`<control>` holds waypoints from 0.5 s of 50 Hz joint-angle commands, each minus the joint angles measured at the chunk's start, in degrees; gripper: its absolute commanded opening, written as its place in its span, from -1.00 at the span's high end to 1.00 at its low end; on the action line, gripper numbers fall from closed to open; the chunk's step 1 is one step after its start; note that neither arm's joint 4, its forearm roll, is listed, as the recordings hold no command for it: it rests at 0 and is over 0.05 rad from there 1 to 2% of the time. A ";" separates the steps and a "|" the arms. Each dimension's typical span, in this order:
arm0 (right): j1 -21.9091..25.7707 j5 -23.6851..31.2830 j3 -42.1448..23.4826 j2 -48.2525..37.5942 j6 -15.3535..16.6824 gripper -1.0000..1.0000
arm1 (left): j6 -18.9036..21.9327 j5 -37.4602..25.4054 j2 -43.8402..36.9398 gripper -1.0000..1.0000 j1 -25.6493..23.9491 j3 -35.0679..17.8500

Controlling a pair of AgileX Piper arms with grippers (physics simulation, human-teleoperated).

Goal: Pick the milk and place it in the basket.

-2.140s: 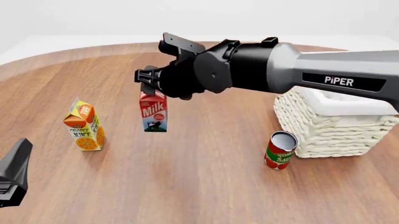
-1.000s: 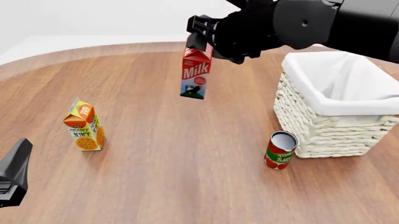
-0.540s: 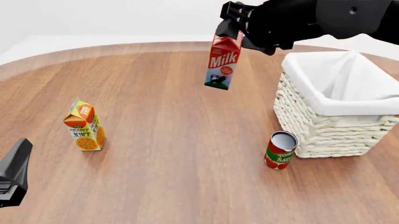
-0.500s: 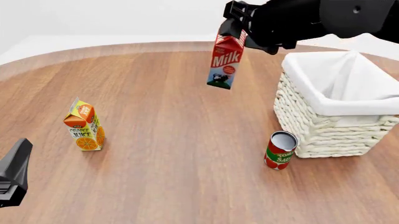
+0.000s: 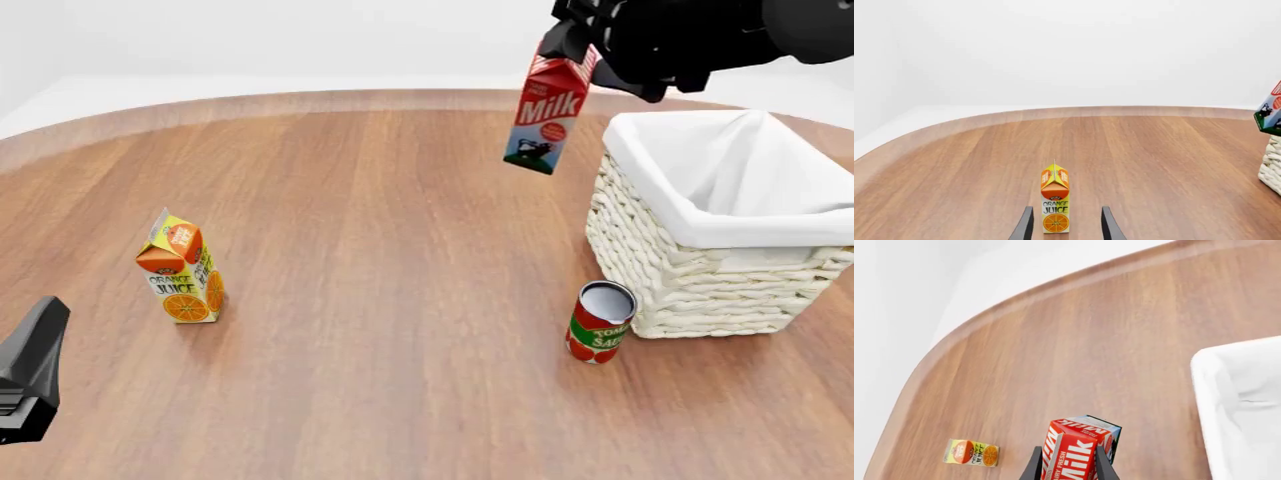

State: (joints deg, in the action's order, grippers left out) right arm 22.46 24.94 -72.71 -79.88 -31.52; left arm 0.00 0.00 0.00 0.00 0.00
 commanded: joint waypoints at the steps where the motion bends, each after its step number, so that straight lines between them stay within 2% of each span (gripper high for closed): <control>1: -3.12 0.06 -0.05 2.42 -0.18 1.00 | 0.00 0.00 0.00 -1.00 0.00 0.00; 25: -8.29 1.16 -0.34 4.19 -0.22 1.00 | 0.00 0.00 0.00 -1.00 0.00 0.00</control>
State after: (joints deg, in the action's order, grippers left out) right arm 16.75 25.99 -71.68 -76.99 -31.15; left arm 0.00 0.00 0.00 0.00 0.00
